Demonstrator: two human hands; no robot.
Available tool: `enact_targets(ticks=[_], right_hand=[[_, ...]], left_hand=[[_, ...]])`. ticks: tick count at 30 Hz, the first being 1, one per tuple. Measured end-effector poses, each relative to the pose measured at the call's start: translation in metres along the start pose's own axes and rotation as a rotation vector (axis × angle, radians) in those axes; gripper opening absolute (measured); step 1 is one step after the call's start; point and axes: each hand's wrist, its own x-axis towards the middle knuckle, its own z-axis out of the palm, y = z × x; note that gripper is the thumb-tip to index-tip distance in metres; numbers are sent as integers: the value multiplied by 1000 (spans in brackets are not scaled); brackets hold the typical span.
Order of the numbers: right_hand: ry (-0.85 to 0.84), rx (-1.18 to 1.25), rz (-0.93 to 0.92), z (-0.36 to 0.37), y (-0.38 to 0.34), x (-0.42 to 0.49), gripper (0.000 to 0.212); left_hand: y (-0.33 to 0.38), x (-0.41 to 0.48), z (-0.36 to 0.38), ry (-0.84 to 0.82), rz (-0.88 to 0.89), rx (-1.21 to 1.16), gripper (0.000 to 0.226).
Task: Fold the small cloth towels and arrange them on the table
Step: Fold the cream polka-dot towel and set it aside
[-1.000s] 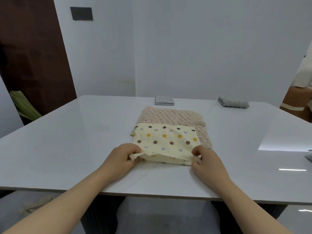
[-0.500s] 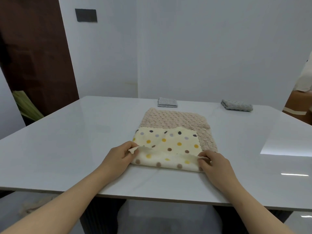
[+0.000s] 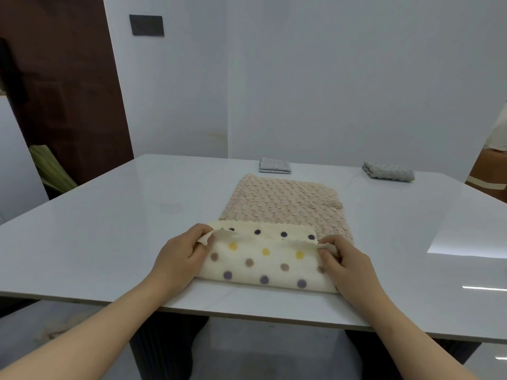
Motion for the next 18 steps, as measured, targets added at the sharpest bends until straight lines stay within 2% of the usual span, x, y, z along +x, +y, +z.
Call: enact_targets(ticks=[4,11,18], right_hand=[[-53,-22,10,2,1,3,21],[-182,-74,-23,14,-10,10,12],[-214,-52,-51,49,-26,32,10]], left_hand=[[1,5,3,-21,-109,35,20],[-16,0,-10,67,-218,187,20],[-37,6,-31,115,-291,261,19]])
